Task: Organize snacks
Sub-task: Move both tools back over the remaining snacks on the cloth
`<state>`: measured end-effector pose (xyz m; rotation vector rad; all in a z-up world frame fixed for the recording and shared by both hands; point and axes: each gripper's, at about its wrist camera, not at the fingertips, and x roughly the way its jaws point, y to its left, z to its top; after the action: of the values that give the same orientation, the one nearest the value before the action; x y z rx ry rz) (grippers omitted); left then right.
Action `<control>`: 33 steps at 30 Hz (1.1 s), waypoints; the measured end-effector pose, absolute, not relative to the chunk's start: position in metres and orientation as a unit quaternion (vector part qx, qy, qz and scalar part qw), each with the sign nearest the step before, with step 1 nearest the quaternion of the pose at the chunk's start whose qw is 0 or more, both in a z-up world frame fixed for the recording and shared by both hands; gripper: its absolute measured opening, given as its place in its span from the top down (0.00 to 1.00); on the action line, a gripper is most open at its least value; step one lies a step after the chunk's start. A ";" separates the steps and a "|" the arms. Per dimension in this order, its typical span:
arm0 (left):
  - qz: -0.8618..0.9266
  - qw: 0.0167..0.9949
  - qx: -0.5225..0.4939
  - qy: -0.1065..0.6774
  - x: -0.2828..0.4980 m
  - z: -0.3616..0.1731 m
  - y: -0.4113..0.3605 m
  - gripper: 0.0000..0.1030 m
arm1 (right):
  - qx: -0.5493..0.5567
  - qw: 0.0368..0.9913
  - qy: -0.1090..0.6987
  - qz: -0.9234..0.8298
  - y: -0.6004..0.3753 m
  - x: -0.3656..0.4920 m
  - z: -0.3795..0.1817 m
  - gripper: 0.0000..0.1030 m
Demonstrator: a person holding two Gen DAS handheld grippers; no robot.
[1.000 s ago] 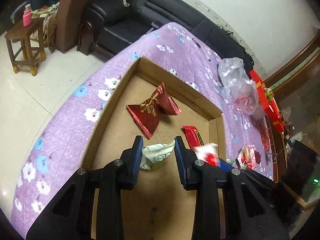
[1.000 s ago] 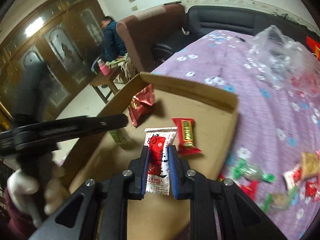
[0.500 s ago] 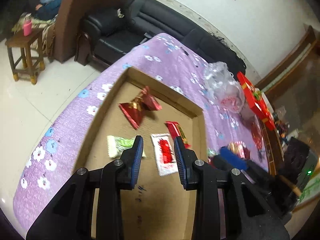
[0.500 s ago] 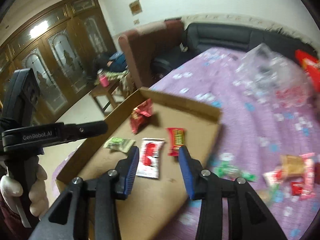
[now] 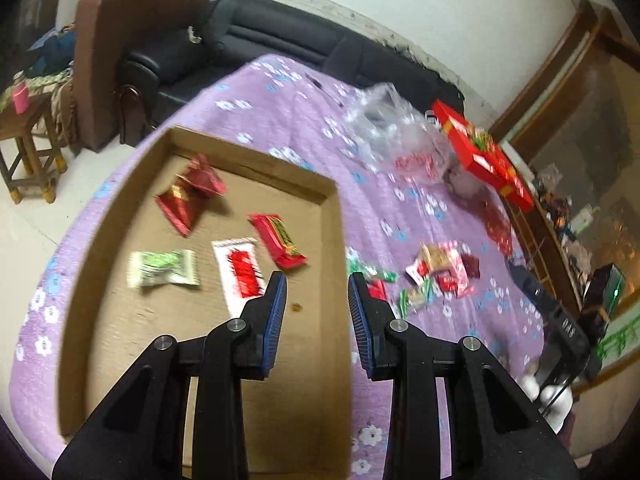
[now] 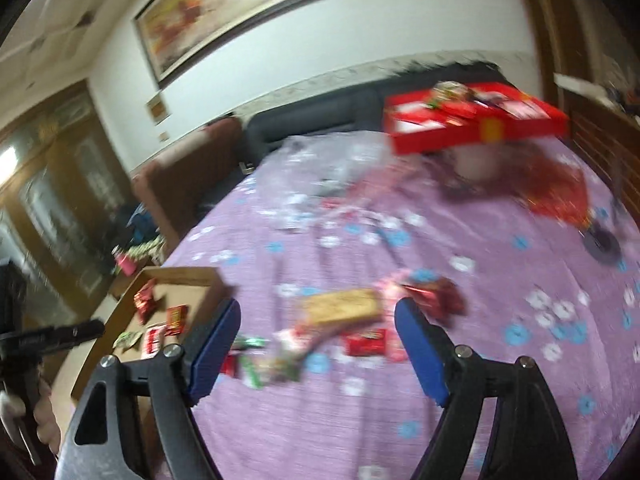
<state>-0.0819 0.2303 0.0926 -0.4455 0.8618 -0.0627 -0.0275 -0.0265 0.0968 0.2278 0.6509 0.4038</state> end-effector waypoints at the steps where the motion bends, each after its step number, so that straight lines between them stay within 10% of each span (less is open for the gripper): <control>1: -0.036 0.882 -0.208 0.421 -0.078 0.091 0.222 0.71 | 0.119 0.921 0.318 0.192 -0.034 -0.026 0.094 0.21; 33: -0.263 0.759 -0.198 0.562 0.061 0.030 0.033 0.68 | 0.274 0.893 0.319 0.158 -0.144 0.016 0.041 0.21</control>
<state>0.0608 0.0327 0.0299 -0.4310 1.2241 -0.5736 0.0160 -0.1439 0.0409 0.5690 0.6624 0.3276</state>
